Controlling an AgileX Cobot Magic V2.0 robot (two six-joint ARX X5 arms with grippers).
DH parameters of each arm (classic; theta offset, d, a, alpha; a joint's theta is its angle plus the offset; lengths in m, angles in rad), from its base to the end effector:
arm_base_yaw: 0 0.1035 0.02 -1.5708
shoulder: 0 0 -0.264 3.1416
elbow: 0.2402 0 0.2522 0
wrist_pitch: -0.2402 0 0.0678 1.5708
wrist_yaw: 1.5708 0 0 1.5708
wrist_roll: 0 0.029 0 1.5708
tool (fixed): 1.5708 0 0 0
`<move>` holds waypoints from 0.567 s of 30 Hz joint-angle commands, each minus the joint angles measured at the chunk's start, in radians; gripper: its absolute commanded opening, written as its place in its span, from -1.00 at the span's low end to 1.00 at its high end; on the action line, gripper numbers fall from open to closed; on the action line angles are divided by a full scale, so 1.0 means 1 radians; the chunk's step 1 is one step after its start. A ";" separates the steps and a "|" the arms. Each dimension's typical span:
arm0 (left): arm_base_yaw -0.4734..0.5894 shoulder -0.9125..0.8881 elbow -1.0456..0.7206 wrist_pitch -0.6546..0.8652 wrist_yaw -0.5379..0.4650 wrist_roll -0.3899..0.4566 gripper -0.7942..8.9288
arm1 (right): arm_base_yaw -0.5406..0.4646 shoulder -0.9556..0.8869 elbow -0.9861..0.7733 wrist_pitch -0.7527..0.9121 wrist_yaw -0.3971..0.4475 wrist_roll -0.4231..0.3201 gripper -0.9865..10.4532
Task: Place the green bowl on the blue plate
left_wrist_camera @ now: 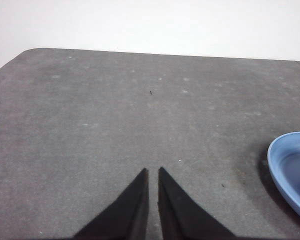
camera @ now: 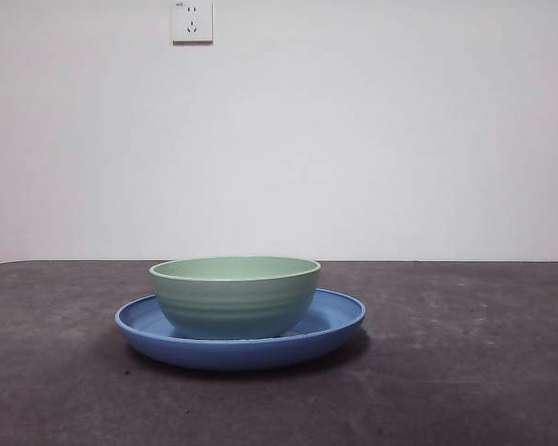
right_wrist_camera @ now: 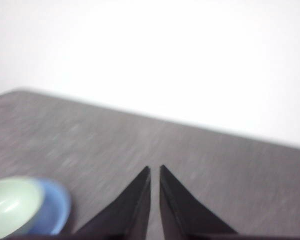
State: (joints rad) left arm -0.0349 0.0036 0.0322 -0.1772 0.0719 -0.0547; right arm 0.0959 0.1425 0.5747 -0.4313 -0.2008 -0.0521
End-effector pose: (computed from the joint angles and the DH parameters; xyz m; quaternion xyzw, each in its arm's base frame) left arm 0.0947 -0.0054 0.1571 -0.0286 0.0756 -0.0512 0.9954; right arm 0.0514 0.0108 0.2982 -0.0258 -0.0043 0.1477 0.9887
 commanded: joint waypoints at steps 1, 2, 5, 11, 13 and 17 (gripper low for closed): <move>0.000 0.000 -0.020 -0.009 -0.006 -0.007 -0.77 | -0.019 -0.045 -0.186 0.225 0.028 -0.019 -0.78; 0.000 0.000 -0.020 -0.009 -0.006 -0.007 -0.77 | -0.025 -0.057 -0.244 0.280 0.050 -0.019 -0.78; 0.000 0.000 -0.020 -0.009 -0.007 -0.007 -0.77 | -0.035 -0.077 -0.375 0.368 0.141 -0.019 -0.78; 0.000 0.000 -0.020 -0.009 -0.006 -0.007 -0.77 | -0.035 -0.123 -0.518 0.377 0.235 -0.011 -0.78; 0.000 0.000 -0.020 -0.009 -0.006 -0.007 -0.77 | -0.035 -0.139 -0.539 0.375 0.235 -0.012 -0.78; 0.000 0.000 -0.020 -0.009 -0.006 -0.007 -0.77 | -0.035 -0.139 -0.558 0.341 0.235 -0.011 -0.78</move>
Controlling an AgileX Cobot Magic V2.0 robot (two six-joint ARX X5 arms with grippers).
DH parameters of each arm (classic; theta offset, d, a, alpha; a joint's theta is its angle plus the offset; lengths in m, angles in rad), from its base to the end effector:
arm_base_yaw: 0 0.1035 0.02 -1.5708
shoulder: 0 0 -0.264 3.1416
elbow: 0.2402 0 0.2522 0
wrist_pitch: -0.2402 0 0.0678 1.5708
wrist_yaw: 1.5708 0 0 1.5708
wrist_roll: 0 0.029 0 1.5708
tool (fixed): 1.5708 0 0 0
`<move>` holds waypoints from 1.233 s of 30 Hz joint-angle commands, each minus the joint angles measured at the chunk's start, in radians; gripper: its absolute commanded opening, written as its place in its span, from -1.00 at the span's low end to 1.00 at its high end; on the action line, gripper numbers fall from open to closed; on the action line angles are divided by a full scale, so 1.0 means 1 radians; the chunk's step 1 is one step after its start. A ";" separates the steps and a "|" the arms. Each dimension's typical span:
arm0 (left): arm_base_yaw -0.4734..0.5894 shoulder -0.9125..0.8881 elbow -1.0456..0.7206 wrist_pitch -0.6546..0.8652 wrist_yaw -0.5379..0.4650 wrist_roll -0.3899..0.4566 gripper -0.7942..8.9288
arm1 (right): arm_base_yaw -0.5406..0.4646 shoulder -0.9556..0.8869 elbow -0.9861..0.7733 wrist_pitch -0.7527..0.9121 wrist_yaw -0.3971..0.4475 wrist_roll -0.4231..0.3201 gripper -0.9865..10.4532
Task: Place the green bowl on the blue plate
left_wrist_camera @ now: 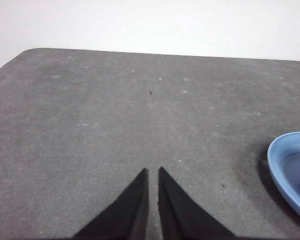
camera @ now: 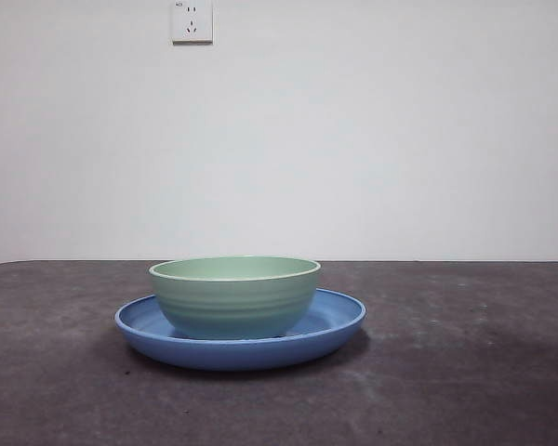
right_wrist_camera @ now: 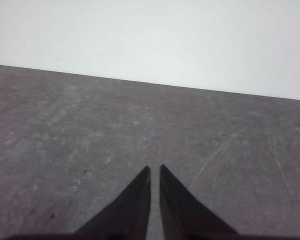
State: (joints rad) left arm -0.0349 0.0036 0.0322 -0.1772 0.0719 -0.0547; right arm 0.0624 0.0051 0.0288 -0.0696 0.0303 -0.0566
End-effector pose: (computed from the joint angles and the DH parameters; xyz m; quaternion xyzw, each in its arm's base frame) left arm 0.0947 -0.0054 0.1571 -0.0286 0.0756 -0.0512 0.9954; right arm 0.0960 0.0051 0.1662 -0.0293 0.0225 0.0167 0.9992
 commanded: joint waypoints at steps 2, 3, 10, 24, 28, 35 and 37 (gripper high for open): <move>0.000 0.000 -0.020 -0.009 -0.006 -0.007 -0.77 | -0.001 -0.002 -0.012 -0.065 0.005 -0.007 -0.78; 0.000 0.000 -0.020 -0.009 -0.006 -0.007 -0.77 | -0.001 -0.002 -0.012 -0.088 0.005 -0.007 -0.78; 0.000 0.000 -0.020 -0.009 -0.006 -0.007 -0.77 | -0.001 -0.002 -0.013 -0.111 0.003 -0.006 -0.78; 0.000 0.000 -0.020 -0.009 -0.006 -0.007 -0.77 | -0.001 -0.002 -0.013 -0.086 0.003 -0.007 -0.78; 0.000 0.000 -0.020 -0.009 -0.006 -0.007 -0.77 | -0.001 -0.002 -0.013 -0.086 0.003 -0.007 -0.78; 0.000 0.000 -0.020 -0.009 -0.006 -0.007 -0.77 | -0.001 -0.002 -0.013 -0.086 0.003 -0.007 -0.78; 0.000 0.000 -0.020 -0.009 -0.007 -0.007 -0.77 | -0.001 -0.002 -0.013 -0.086 0.003 -0.007 -0.78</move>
